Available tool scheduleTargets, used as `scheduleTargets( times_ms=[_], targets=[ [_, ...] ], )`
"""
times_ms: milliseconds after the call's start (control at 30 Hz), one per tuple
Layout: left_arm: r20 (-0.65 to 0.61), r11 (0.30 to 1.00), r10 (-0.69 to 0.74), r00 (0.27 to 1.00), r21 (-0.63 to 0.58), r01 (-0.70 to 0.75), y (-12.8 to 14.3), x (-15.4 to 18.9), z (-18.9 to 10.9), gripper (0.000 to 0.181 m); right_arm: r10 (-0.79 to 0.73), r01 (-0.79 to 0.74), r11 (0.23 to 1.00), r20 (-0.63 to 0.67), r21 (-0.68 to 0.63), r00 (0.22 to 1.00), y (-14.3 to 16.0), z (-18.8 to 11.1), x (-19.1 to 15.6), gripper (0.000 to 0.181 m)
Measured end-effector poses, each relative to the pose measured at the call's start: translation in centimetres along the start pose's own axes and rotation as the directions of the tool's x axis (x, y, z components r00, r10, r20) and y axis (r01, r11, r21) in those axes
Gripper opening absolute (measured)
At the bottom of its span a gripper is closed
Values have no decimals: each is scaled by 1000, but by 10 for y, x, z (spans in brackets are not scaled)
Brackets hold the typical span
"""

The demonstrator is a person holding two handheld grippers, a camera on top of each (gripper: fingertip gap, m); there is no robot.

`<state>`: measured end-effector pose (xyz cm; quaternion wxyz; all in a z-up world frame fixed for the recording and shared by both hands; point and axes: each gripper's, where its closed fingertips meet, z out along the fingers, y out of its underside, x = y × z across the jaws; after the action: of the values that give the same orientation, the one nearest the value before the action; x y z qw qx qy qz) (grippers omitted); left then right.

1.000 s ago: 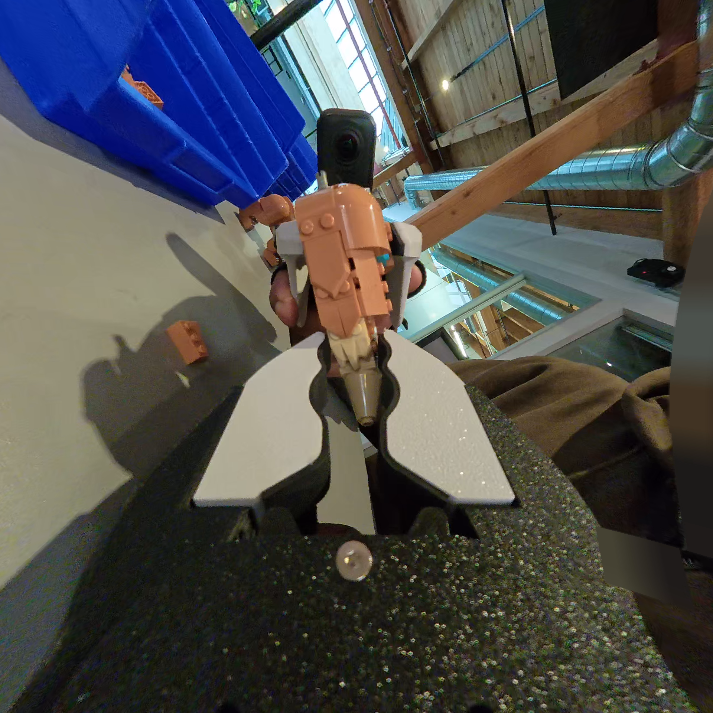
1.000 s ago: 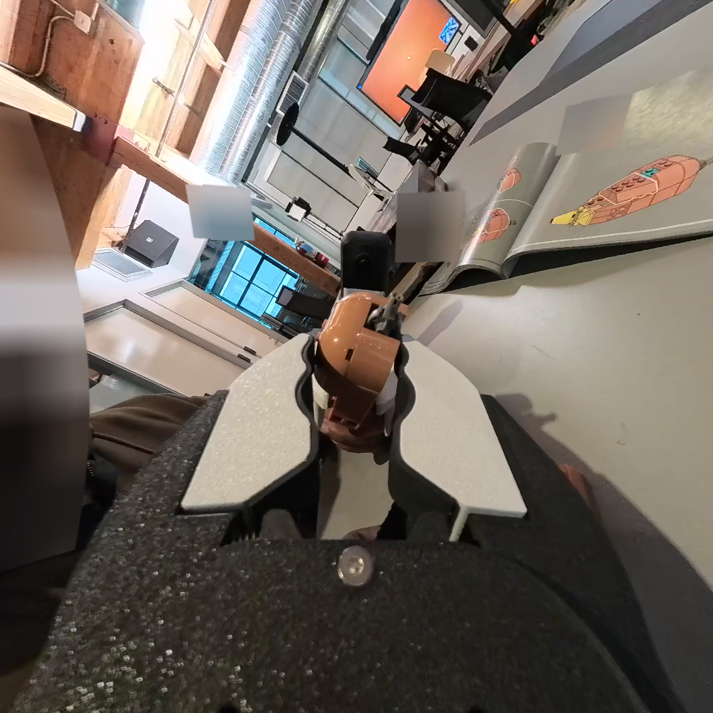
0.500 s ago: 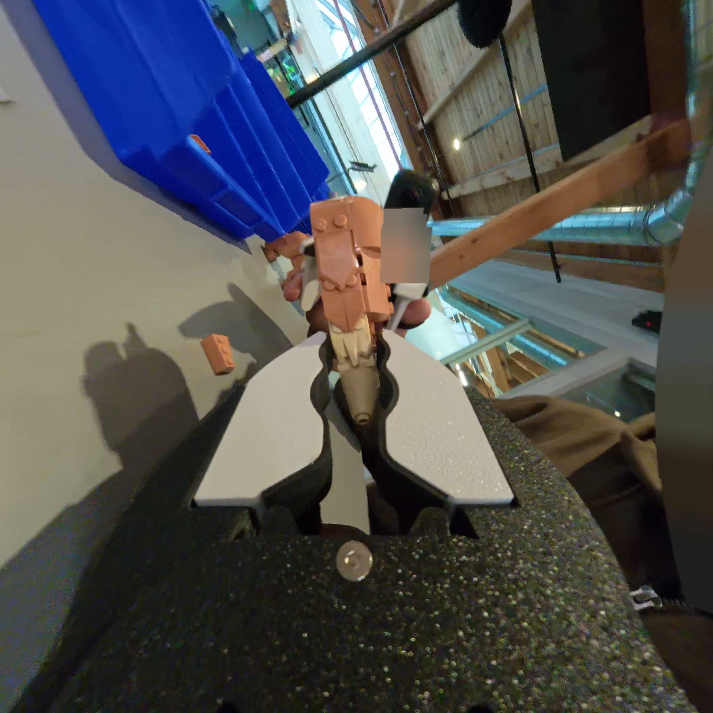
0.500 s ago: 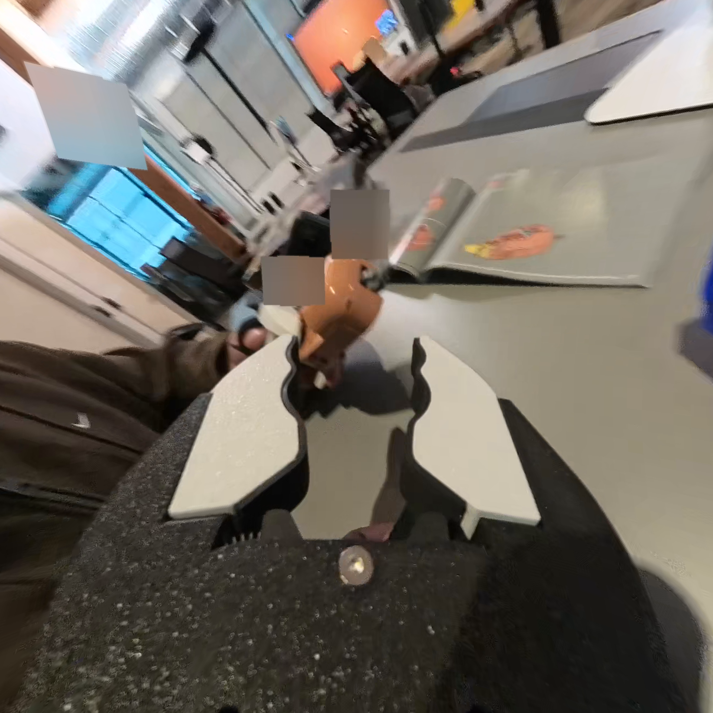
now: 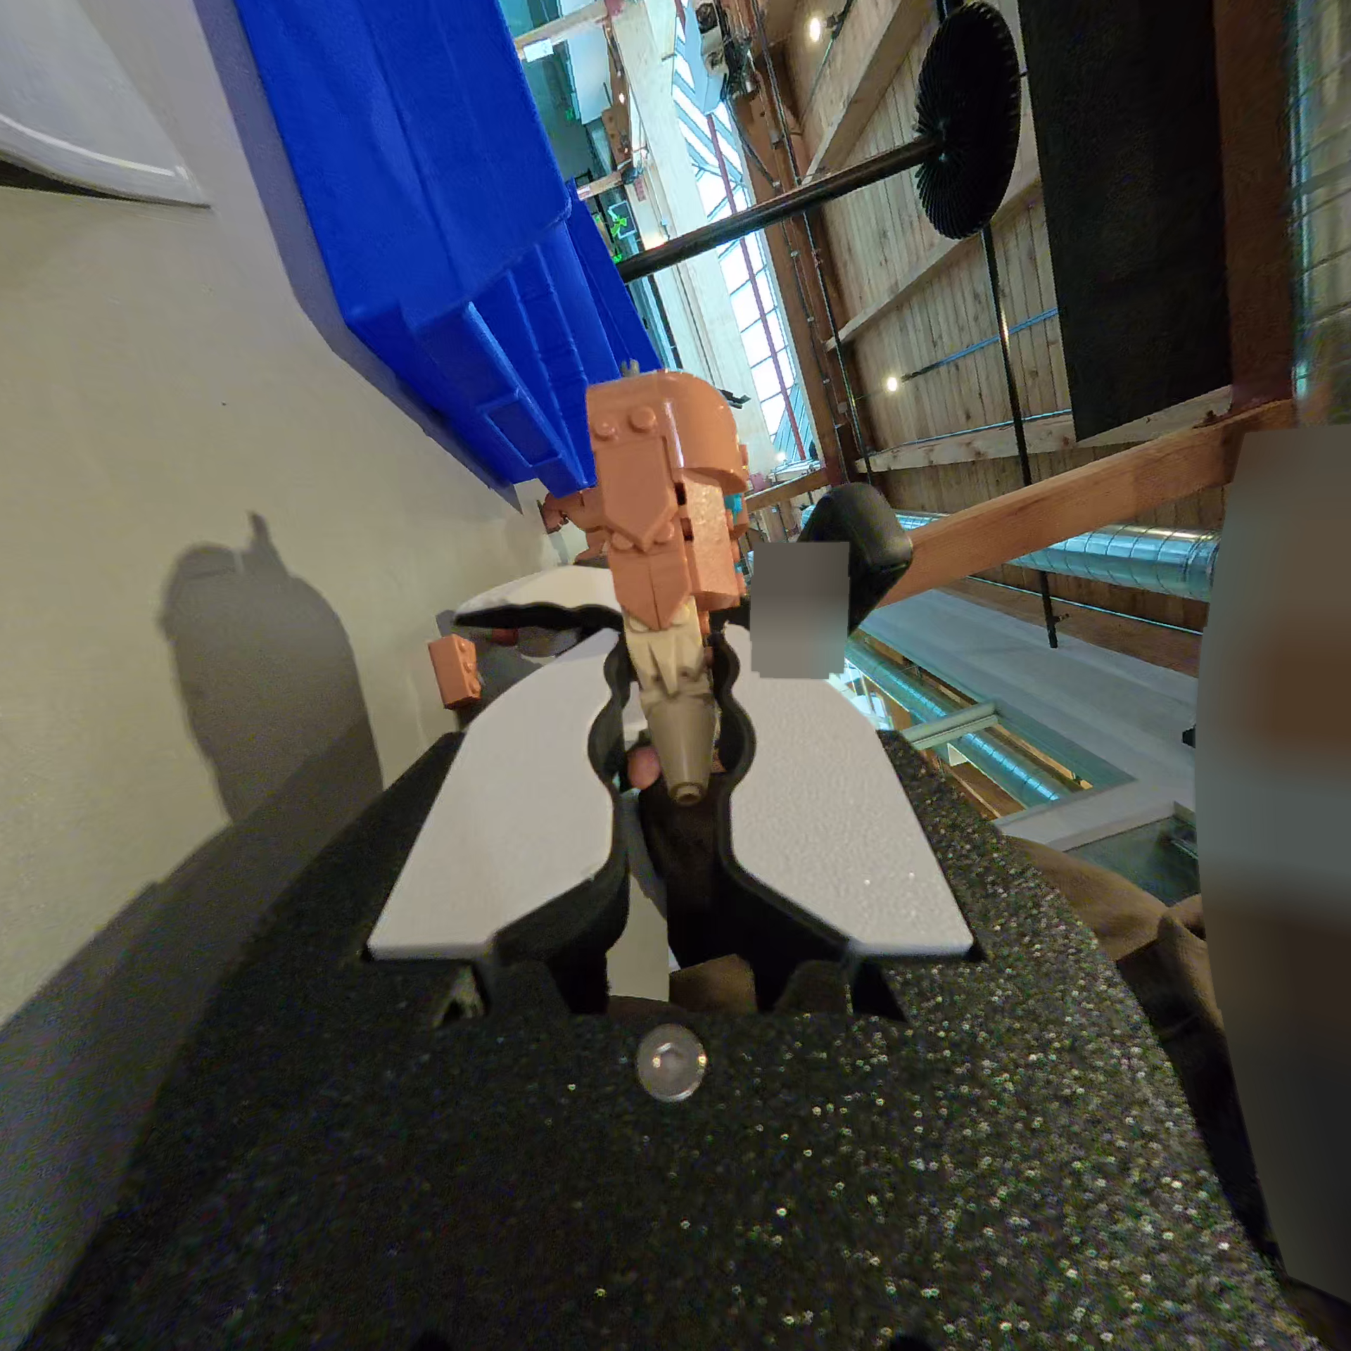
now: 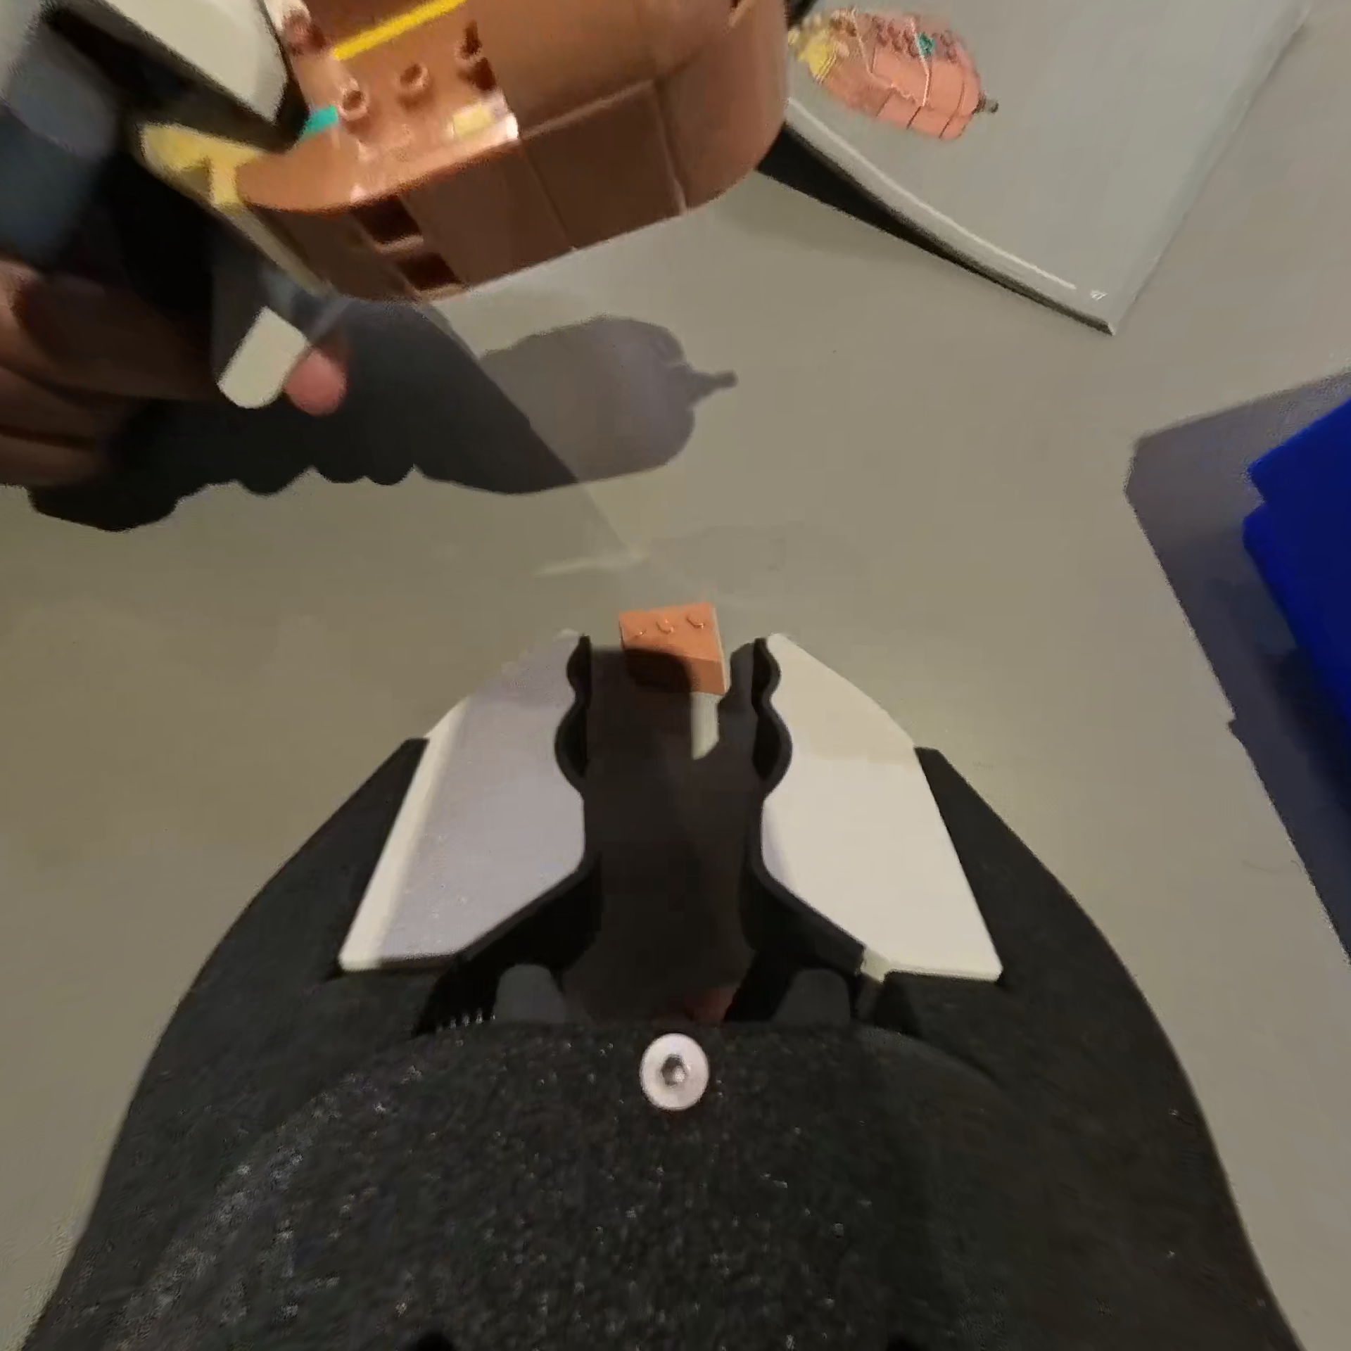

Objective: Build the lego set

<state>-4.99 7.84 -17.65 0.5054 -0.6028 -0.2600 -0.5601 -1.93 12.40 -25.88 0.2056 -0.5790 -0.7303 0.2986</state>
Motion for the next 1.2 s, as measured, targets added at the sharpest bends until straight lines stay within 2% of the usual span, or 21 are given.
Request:
scheduleTargets(
  times_ms=[100,333,433,600,800,1200],
  targets=[
    [-6,1000,-11,1000,1,11,0,1,0,21,-44,43,999,-47,-25,998,2,3,4,26],
    [2,999,-30,1000,11,30,0,-2,-1,22,-24,24,999,-20,23,1000,-4,-1,6,25],
    [10,999,-39,999,18,39,0,-4,-1,22,19,-21,992,22,124,1000,-26,-18,1,25],
    [18,997,-63,998,46,63,0,-6,-1,22,32,-64,957,115,284,993,-79,-50,-26,26],
    [22,995,-82,996,63,81,3,-7,-1,22,-37,36,950,-3,310,999,-106,-50,-35,25],
    [10,993,-100,995,57,100,6,-4,-2,22,-93,116,957,-96,267,991,-105,-39,-35,26]
  ],
)
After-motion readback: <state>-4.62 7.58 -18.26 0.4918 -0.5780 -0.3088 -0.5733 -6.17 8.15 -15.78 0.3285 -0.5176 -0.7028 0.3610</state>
